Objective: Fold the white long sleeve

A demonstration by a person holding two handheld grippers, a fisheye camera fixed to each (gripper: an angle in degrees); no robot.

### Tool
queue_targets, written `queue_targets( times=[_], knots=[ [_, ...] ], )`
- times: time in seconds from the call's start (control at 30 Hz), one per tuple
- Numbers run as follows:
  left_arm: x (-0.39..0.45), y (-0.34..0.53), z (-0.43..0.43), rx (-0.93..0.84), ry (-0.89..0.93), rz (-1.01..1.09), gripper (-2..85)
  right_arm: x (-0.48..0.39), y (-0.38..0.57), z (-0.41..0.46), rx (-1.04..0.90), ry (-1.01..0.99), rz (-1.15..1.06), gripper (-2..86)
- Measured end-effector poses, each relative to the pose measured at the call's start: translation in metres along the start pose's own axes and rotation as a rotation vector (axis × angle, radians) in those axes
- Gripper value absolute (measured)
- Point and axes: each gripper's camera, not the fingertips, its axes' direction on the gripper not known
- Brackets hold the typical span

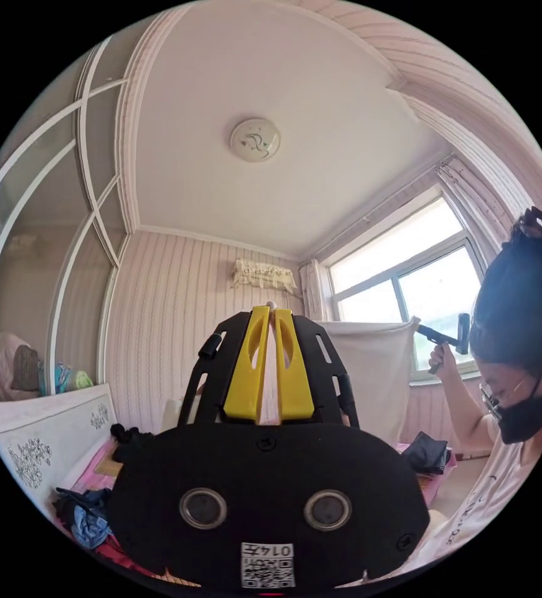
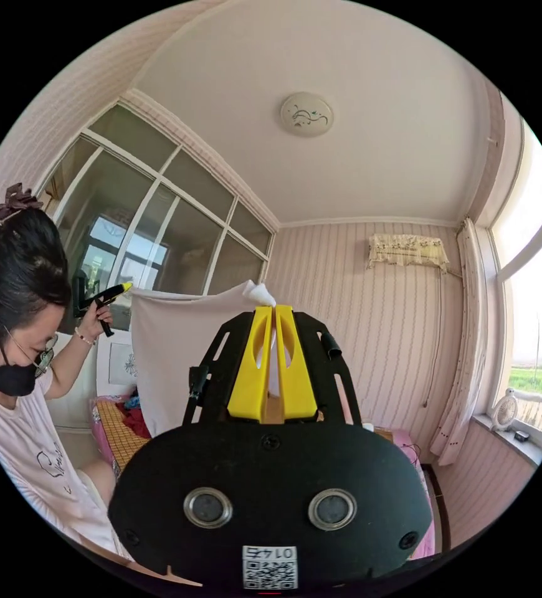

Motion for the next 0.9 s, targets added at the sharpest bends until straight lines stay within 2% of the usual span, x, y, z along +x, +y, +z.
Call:
queue_targets(
  times=[0.07,0.17,0.33,0.4,0.47,0.57,0.63,0.77,0.9],
  knots=[
    [-0.002,-0.012,0.006,0.008,-0.020,0.004,-0.5,-0.001,-0.014,-0.005,-0.008,0.014,-0.029,-0.1],
    [-0.016,-0.009,0.044,-0.076,-0.069,-0.011,-0.5,0.007,-0.021,0.016,-0.093,0.013,-0.051,-0.1],
    [-0.063,0.078,0.179,-0.506,-0.186,-0.120,-0.5,0.062,0.055,0.154,-0.632,0.127,0.031,-0.3],
    [-0.070,0.097,0.208,-0.552,-0.212,-0.168,-0.5,0.085,0.082,0.187,-0.721,0.135,0.116,-0.4],
    [-0.069,0.082,0.224,-0.501,-0.195,-0.179,-0.5,0.104,0.074,0.200,-0.692,0.166,0.157,-0.4],
    [-0.048,0.028,0.227,-0.319,-0.253,-0.057,-0.5,0.118,0.013,0.193,-0.459,0.207,0.103,-0.5],
    [-0.038,0.008,0.227,-0.247,-0.218,-0.034,-0.5,0.125,-0.019,0.186,-0.319,0.185,0.088,-0.5],
    [-0.026,0.050,0.226,-0.316,-0.181,0.044,-0.5,0.123,0.008,0.196,-0.309,0.113,0.004,-0.5],
    [-0.032,0.200,0.219,-0.604,-0.075,-0.015,-0.5,0.121,0.141,0.224,-0.537,0.002,0.003,-0.4]
  ],
)
